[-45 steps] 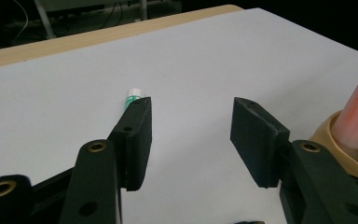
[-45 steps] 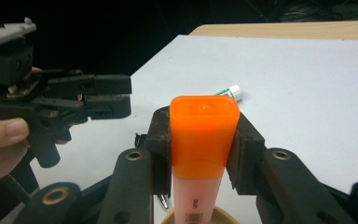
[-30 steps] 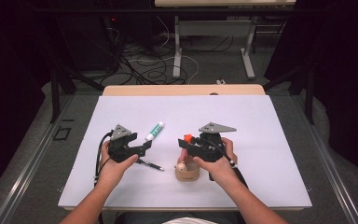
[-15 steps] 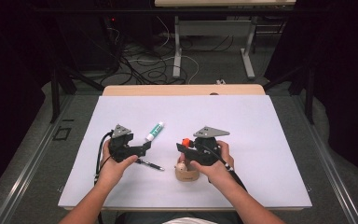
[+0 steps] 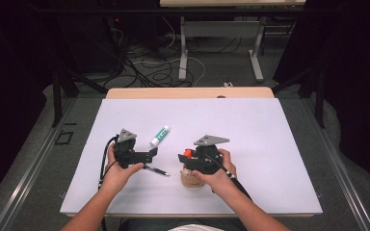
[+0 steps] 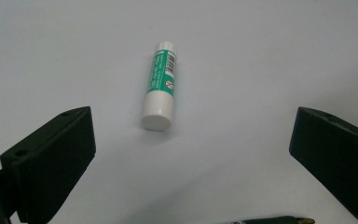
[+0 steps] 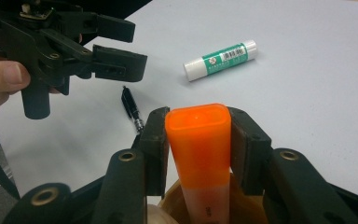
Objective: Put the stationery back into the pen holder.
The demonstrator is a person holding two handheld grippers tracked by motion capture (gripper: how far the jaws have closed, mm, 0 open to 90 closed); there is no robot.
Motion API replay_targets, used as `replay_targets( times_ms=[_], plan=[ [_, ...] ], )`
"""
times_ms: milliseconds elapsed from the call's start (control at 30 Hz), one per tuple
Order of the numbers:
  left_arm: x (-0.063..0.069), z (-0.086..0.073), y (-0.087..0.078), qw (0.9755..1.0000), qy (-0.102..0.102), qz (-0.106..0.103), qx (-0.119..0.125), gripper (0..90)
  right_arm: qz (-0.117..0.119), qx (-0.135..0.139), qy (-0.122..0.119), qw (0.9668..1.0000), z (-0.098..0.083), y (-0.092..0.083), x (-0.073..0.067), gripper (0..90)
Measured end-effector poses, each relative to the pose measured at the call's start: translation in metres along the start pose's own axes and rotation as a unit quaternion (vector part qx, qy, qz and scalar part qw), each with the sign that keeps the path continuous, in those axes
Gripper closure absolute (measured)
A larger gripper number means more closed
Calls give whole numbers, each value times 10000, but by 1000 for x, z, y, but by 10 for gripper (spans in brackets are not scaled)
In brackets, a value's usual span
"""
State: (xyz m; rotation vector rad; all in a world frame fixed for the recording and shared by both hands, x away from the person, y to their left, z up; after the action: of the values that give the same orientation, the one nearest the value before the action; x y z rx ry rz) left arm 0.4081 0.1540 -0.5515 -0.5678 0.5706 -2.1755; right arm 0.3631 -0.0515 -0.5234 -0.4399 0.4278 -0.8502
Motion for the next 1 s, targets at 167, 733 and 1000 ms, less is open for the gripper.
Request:
replay_targets(
  times_ms=[167, 733, 1000],
  plan=[
    [1, -1, 1, 10000, -6, 12, 26, 5, 51, 93, 73, 9999, 3, -2, 1, 531],
    [2, -2, 2, 9999, 65, -90, -38, 6, 173, 329, 3, 9993, 19, -15, 3, 379],
    [1, -1, 3, 9999, 75, -112, -9, 6, 125, 534, 57, 9985, 32, -29, 11, 366]
  ],
)
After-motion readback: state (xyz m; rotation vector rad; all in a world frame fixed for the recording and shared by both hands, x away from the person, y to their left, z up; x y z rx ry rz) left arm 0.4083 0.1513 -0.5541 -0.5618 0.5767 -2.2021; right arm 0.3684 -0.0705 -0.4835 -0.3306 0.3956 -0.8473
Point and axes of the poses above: each handheld gripper's, and its own axes: y roughly forward along the jaws, z roughly out of its top, x roughly to its right, the point moved 6 cm from there along y, roughly forward along the jaws, and after that the axes turned 6 degrees about -z, right-handed, at the moved point
